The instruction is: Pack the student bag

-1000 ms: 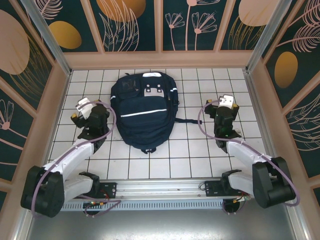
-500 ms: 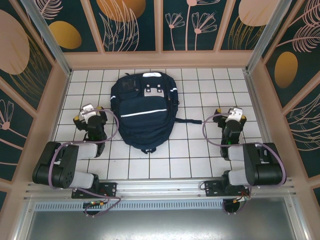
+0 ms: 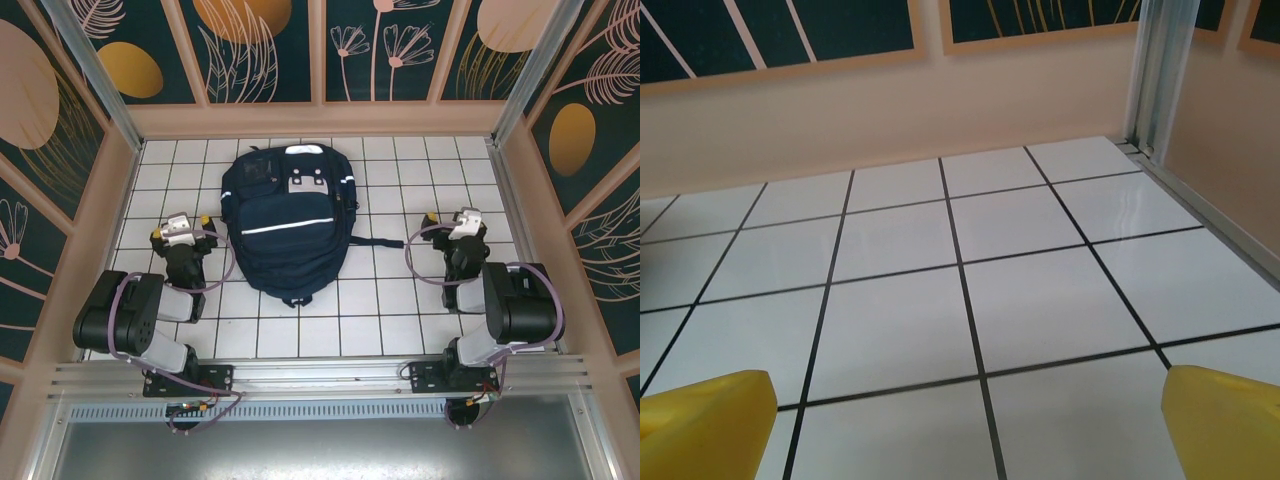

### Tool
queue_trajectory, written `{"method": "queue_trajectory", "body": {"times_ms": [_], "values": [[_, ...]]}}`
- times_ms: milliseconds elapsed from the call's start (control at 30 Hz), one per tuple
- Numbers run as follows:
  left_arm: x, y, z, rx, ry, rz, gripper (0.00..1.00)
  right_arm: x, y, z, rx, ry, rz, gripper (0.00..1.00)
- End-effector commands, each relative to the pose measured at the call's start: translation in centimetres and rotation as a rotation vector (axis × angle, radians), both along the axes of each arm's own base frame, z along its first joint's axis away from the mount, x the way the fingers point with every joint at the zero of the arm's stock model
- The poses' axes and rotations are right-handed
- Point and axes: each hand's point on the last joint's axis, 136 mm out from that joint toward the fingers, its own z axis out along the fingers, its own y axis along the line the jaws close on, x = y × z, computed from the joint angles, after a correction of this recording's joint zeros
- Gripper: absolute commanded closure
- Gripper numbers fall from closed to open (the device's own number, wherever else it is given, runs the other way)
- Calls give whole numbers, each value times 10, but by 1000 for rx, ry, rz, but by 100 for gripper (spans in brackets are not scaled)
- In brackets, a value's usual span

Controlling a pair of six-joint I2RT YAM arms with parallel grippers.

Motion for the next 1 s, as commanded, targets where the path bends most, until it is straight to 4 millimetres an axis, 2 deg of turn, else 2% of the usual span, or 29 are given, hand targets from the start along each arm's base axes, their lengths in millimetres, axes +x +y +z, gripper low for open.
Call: {"method": "queue_trajectory", "body": {"times_ms": [0, 700, 800, 867, 967], "values": [[5, -2, 14, -8, -56, -24, 1, 4, 5, -1, 28, 6, 42, 1], [4, -1, 14, -8, -59, -21, 1, 4, 5, 0, 27, 5, 41, 1], [3, -4, 27, 1, -64, -37, 1, 4, 5, 0, 28, 6, 43, 1], [6, 5, 33, -16, -27, 22, 1, 0, 0, 12, 8, -23, -26, 1], [10, 20, 48, -91, 42, 133, 1, -4, 4, 35, -1, -22, -38, 1]]}}
